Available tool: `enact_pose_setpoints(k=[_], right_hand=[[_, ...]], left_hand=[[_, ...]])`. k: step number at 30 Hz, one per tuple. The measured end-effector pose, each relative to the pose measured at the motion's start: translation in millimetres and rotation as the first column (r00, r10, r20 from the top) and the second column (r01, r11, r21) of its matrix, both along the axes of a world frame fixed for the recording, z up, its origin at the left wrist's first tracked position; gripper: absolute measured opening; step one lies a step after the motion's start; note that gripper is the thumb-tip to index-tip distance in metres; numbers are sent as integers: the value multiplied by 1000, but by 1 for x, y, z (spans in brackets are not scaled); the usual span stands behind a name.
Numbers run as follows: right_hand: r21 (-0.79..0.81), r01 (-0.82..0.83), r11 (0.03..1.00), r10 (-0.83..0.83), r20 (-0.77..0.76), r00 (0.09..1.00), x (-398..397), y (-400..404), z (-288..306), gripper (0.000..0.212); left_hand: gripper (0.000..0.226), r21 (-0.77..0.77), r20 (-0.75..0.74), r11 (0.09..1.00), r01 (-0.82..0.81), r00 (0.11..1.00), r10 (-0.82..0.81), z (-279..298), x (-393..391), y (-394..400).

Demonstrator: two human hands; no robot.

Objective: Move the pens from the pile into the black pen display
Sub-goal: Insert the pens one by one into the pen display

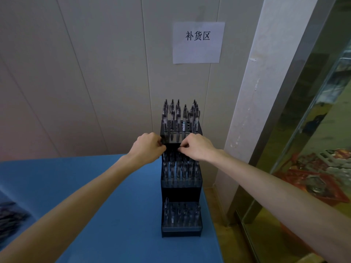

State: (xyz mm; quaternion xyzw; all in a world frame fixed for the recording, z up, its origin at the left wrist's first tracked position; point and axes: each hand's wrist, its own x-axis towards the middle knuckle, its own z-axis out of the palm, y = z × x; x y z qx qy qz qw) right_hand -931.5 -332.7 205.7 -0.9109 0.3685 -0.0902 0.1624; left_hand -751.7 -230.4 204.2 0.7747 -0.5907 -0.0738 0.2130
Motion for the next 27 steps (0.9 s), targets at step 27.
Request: enact_pose_setpoints(k=[27], right_hand=[[53, 34, 998, -36, 42, 998, -2, 1, -6, 23]], left_hand=[[54, 232, 105, 970, -68, 993, 44, 0, -22, -15]])
